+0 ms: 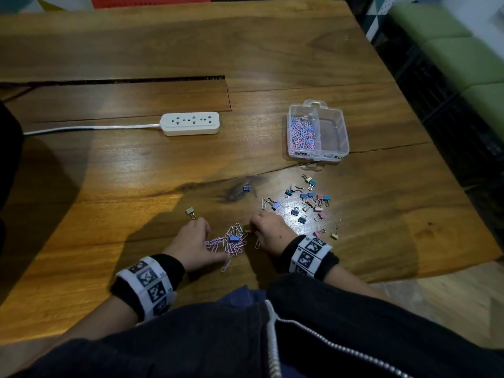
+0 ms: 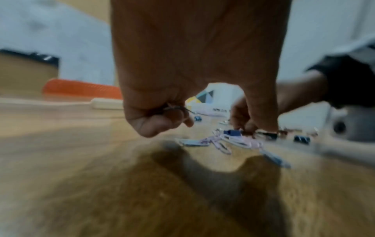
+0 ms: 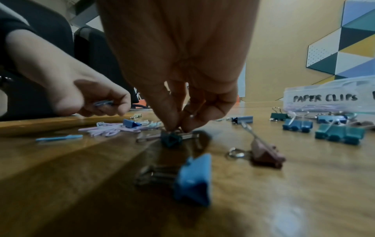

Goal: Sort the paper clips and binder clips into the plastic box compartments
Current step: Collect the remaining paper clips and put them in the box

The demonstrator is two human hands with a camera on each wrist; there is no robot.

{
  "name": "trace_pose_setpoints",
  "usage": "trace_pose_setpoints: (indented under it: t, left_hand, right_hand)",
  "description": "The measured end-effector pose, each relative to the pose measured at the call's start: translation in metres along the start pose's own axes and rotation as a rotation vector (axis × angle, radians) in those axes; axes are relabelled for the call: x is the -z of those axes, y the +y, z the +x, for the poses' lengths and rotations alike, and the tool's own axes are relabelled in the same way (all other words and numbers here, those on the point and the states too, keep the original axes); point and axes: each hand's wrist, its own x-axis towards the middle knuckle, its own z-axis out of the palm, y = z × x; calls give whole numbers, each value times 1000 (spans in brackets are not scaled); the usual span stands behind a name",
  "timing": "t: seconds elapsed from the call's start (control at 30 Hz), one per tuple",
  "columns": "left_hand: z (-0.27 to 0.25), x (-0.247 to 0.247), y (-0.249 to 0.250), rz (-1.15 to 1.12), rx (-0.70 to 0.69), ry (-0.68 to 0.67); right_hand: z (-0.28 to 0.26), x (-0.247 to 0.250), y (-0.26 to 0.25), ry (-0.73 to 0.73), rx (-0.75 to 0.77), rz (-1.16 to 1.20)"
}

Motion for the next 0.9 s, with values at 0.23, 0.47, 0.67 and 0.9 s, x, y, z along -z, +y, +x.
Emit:
trace_pose_setpoints:
  t: [0.23,0.47,0.67,0.9]
  left_hand:
    - [3,-16,-1,69,-80,67]
    - [18,-17,12,202,-195,108]
    - [33,-2,13,-124,-186,-41]
    - [31,13,11,-1150,5,-211]
  right_hand:
    - [-2,3,1,11,-52,99]
    - [4,11,3,23,-98,92]
    - [1,20,18,189,-229,495]
    - [-12,28,39,42,-368,1607]
